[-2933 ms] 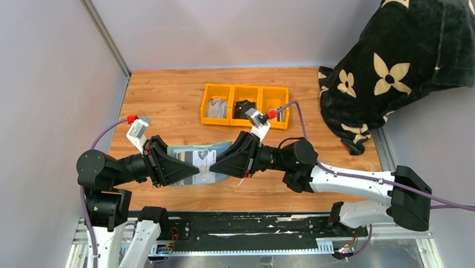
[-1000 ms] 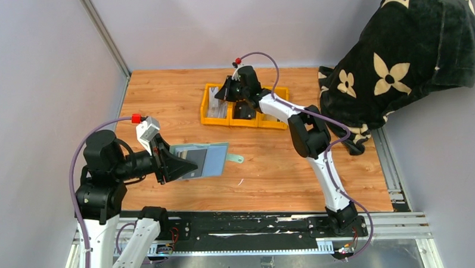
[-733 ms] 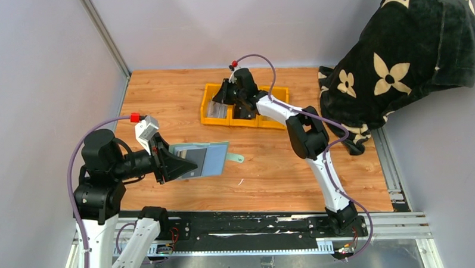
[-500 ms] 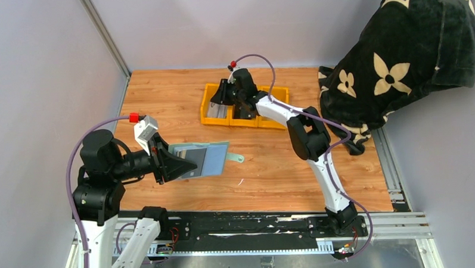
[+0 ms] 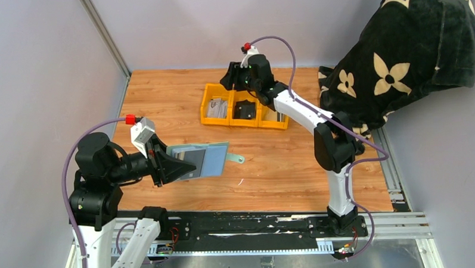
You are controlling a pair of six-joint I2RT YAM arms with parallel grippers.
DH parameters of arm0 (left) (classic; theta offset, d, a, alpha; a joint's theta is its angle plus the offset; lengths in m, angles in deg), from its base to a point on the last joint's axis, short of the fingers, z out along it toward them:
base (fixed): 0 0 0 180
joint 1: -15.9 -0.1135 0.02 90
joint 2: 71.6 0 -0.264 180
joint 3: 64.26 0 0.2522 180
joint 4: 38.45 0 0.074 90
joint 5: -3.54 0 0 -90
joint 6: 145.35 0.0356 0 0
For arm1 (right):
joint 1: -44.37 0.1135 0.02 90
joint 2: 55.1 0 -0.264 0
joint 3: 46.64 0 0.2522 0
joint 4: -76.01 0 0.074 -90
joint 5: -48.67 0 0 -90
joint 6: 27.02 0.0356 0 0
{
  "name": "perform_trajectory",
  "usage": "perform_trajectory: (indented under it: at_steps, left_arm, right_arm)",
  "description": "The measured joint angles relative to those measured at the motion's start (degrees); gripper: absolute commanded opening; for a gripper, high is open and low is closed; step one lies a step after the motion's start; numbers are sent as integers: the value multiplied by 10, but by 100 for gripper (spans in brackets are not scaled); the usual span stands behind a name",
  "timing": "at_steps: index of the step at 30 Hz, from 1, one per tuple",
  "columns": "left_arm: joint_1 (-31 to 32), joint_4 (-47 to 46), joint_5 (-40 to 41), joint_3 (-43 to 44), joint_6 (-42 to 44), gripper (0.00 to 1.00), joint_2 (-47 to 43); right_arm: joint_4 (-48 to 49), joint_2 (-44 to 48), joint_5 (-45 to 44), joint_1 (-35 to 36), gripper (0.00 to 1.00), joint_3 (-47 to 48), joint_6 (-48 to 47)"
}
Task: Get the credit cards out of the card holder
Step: Move the storage box to the center of the board.
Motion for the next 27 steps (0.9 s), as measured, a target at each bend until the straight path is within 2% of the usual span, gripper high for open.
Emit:
perform_trajectory:
  at_steps: [7,13,24,27]
  left_arm:
    - [0,0,0,0,0,11,0]
    - [0,0,-2,0,0,11,0]
    - [0,0,-8,1,0,10,0]
    - [0,0,-11,1,0,11,0]
  right_arm:
    - [-47,-17,-55,7,77,-54,-49]
    - [-76,-44,-102,34,80,-54,-70]
    - [-96,-100,-191,69,35,-29,-54]
    - [-105,-99,-242,84,22,-30,-36]
